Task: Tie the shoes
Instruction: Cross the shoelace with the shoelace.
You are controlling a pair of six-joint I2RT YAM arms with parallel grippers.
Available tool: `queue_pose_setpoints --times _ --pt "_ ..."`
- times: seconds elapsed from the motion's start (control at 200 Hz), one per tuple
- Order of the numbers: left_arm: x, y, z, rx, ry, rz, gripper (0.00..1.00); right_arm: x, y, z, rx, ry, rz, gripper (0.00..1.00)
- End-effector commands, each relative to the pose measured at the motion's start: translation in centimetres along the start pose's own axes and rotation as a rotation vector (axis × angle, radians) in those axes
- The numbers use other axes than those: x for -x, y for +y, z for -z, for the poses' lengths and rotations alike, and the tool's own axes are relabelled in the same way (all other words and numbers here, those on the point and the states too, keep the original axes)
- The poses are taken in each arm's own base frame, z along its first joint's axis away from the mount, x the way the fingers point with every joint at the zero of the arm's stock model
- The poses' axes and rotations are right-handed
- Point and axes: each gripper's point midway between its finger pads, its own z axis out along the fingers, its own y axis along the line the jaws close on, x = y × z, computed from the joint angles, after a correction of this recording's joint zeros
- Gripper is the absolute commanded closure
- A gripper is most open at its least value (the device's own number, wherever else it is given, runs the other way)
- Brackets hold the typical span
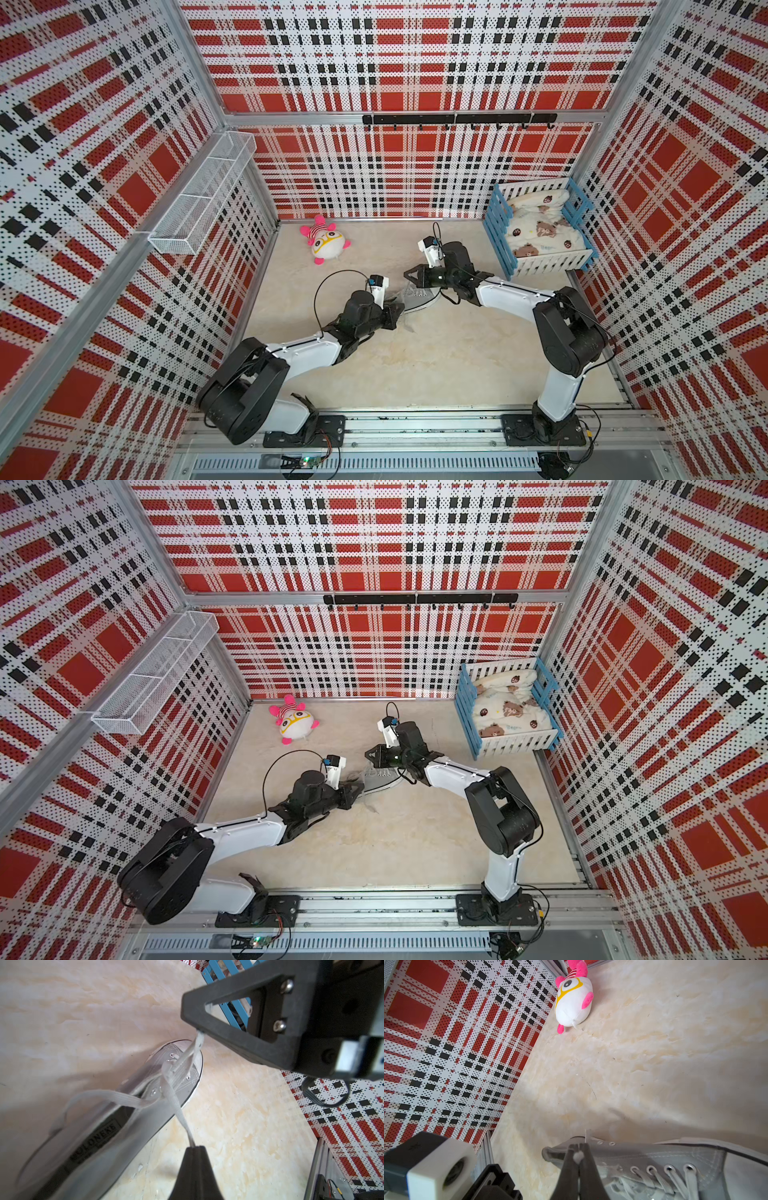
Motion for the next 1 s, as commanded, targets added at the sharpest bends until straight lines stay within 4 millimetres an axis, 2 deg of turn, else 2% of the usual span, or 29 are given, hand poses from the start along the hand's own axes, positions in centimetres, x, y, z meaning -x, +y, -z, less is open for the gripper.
queue_pose_setpoints --times 0.0,0.115,0.23,0.336,0.441,0.636,0.992 --pt "0.2 -0.8 -1.0 -0.032 0.022 -0.013 0.96 0.7 1.3 0.2 0.045 -0.032 0.035 1.00" --pt "0.1 -0.1 -1.4 -0.037 0.043 -0.011 0.80 0.1 1.3 0.3 0.050 -0.015 0.044 1.00" --pt "0.7 1.0 -0.9 -0.038 0.039 -0.020 0.65 -0.4 1.4 0.4 0.060 0.001 0.056 1.00" --pt "1.6 1.7 -0.1 -0.031 0.023 -0.050 0.56 -0.6 1.5 0.3 0.071 0.013 0.066 1.00" --pt "3.0 2.6 0.7 0.004 -0.010 -0.089 0.54 -0.6 1.6 0.3 0.073 0.021 0.066 1.00" --pt "5.8 6.0 1.8 0.140 -0.106 -0.047 0.57 -0.4 1.6 0.0 0.070 0.025 0.063 1.00" --pt "8.7 7.5 1.3 0.192 -0.179 0.007 0.57 -0.7 1.1 -0.2 0.060 0.038 0.090 1.00"
